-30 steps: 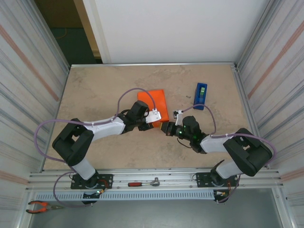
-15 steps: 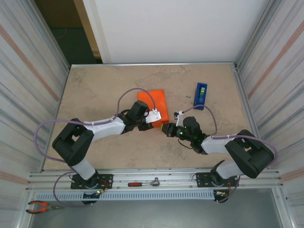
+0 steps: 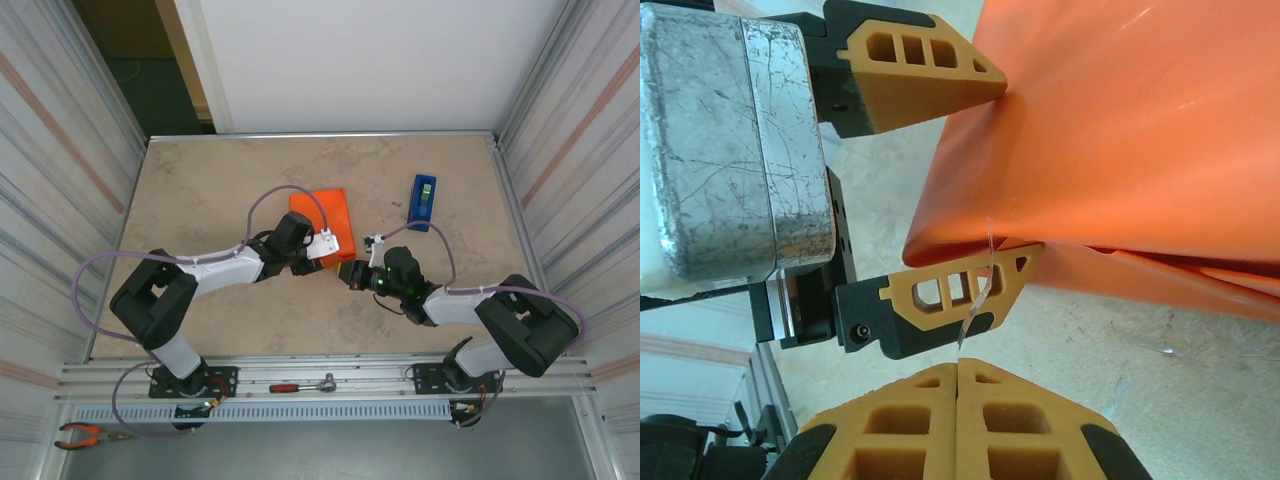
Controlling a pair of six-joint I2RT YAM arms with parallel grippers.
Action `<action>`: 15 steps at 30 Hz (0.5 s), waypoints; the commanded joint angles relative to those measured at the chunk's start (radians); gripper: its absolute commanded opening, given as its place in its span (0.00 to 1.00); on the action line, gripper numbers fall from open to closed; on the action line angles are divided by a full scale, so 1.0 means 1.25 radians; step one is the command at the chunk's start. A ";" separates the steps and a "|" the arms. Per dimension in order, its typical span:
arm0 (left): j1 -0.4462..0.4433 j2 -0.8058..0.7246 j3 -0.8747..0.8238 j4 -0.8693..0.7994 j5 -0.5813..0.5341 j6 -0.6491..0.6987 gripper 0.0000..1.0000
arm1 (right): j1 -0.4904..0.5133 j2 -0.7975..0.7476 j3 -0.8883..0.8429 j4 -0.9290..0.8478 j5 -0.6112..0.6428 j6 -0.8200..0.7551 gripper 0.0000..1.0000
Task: Wrap the gift box in paper
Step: Stick the wrapping paper to the gift box.
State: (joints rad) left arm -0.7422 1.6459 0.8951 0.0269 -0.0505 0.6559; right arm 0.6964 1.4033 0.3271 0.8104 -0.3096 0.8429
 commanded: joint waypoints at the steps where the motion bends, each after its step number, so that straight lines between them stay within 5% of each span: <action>1: -0.007 0.009 -0.016 -0.050 0.015 0.005 0.69 | 0.005 -0.019 0.014 -0.009 0.010 -0.026 0.00; 15: -0.007 0.010 -0.016 -0.050 0.015 0.004 0.69 | 0.006 0.041 0.063 0.014 0.018 -0.025 0.00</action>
State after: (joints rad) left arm -0.7422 1.6459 0.8951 0.0273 -0.0502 0.6559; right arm 0.6964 1.4322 0.3805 0.8085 -0.3061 0.8322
